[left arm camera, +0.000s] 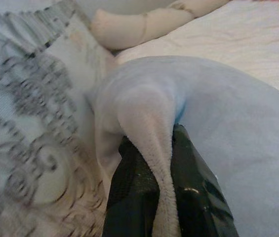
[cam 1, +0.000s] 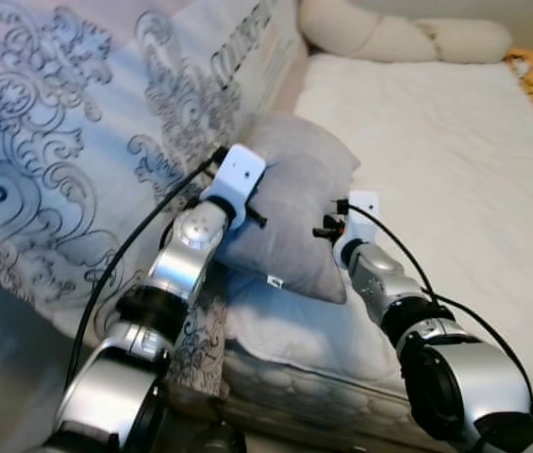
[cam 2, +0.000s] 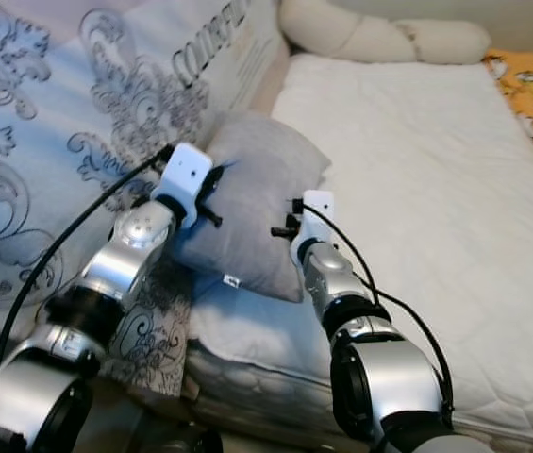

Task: Clean up the room

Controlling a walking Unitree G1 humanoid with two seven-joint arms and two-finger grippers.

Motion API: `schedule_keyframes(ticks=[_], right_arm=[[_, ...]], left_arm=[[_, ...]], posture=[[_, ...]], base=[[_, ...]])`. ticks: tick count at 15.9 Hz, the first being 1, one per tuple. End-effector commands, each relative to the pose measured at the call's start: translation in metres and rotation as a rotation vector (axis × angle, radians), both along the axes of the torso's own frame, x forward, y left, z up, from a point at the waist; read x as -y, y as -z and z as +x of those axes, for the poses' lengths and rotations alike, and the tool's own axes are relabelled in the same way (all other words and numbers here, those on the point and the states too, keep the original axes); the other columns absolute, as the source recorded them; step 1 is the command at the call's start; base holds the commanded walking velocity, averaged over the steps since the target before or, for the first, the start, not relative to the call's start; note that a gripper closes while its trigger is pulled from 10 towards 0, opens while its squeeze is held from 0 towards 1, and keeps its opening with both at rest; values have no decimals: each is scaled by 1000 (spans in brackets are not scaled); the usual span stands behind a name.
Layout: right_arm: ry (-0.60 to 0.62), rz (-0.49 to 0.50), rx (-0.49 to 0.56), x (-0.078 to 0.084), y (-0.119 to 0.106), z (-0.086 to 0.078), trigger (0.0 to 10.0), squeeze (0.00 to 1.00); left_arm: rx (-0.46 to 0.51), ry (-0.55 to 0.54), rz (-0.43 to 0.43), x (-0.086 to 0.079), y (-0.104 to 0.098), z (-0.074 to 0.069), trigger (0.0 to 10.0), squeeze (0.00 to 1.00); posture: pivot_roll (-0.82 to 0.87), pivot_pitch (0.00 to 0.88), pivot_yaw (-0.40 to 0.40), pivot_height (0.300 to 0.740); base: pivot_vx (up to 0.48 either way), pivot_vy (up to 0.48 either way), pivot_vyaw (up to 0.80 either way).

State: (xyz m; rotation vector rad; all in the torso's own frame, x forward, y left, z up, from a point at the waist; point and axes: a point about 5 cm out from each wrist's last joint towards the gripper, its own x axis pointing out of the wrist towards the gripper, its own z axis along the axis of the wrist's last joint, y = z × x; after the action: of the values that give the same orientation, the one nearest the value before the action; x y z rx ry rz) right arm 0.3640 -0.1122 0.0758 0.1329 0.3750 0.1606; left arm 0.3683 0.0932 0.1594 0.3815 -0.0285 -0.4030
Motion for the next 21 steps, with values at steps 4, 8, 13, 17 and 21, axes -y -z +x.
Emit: schedule_keyframes(ticks=[4, 8, 13, 17, 21], right_arm=[[31, -99, -70, 11, 22, -13, 10000, 1000], [125, -11, -39, 27, 27, -18, 10000, 1000], [204, 191, 166, 56, 17, -23, 10000, 1000], [242, 234, 348, 67, -3, -32, 10000, 1000], [164, 127, 418, 58, -23, -50, 10000, 0]], left_arm=[[55, -26, 19, 20, 12, -24, 10000, 0], [-33, -55, 15, 34, 37, -29, 10000, 0], [29, 50, -89, 31, 6, -19, 10000, 1000], [181, 102, -59, 16, -30, -18, 10000, 733], [64, 145, -179, 3, -13, -44, 10000, 0]], posture=[[277, 157, 40, 740], [223, 127, 49, 740], [153, 26, 47, 740], [61, 0, 40, 740], [-3, 0, 40, 740]], base=[[0, 0, 0], [0, 0, 0], [0, 0, 0], [0, 0, 0], [0, 0, 0]])
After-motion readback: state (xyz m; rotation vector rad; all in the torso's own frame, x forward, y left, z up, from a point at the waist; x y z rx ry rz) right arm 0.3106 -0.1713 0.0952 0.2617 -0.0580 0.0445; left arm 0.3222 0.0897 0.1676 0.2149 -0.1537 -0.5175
